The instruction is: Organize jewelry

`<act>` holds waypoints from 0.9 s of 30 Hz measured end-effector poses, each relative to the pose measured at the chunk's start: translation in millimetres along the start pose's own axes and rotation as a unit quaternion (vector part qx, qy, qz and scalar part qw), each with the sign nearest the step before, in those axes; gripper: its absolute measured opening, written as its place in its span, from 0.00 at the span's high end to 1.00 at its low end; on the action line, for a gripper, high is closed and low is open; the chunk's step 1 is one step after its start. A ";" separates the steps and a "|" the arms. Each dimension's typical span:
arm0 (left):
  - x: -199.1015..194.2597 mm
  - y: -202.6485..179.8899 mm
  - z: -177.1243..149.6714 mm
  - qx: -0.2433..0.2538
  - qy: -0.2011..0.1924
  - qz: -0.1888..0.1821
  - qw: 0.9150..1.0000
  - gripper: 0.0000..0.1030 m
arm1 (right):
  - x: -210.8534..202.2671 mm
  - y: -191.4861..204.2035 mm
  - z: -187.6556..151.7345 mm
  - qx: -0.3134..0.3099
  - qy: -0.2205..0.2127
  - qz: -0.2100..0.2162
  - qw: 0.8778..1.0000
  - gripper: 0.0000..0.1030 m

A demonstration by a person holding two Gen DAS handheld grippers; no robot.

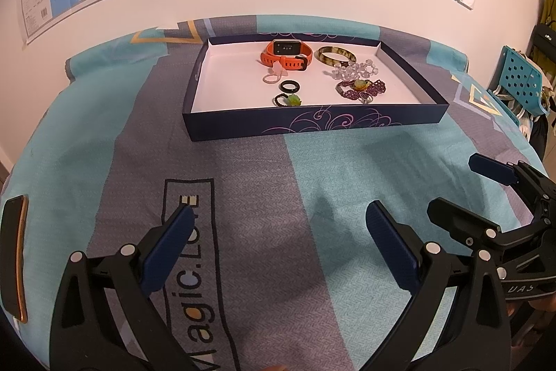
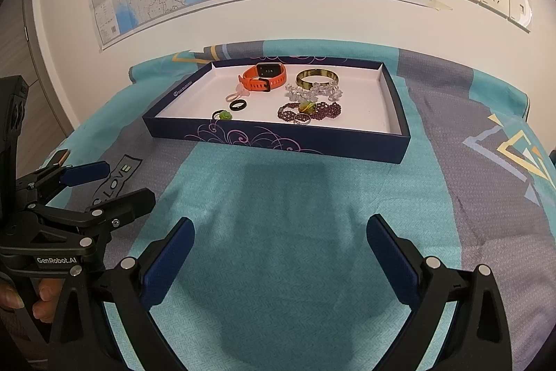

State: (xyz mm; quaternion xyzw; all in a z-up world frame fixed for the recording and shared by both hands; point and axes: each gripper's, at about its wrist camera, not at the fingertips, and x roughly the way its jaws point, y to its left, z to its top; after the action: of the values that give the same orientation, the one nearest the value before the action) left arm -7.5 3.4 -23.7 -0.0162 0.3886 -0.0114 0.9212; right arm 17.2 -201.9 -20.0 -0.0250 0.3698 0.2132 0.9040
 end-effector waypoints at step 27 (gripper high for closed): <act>0.7 -0.4 0.1 -0.001 0.002 0.000 1.000 0.05 | 1.1 -0.4 -0.3 0.003 0.004 0.001 1.000 0.07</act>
State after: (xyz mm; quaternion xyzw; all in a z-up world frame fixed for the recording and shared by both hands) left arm -7.0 3.0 -24.2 -0.0167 0.3902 -0.0111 0.9205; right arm 17.8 -202.0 -21.0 -0.0226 0.3738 0.2134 0.9023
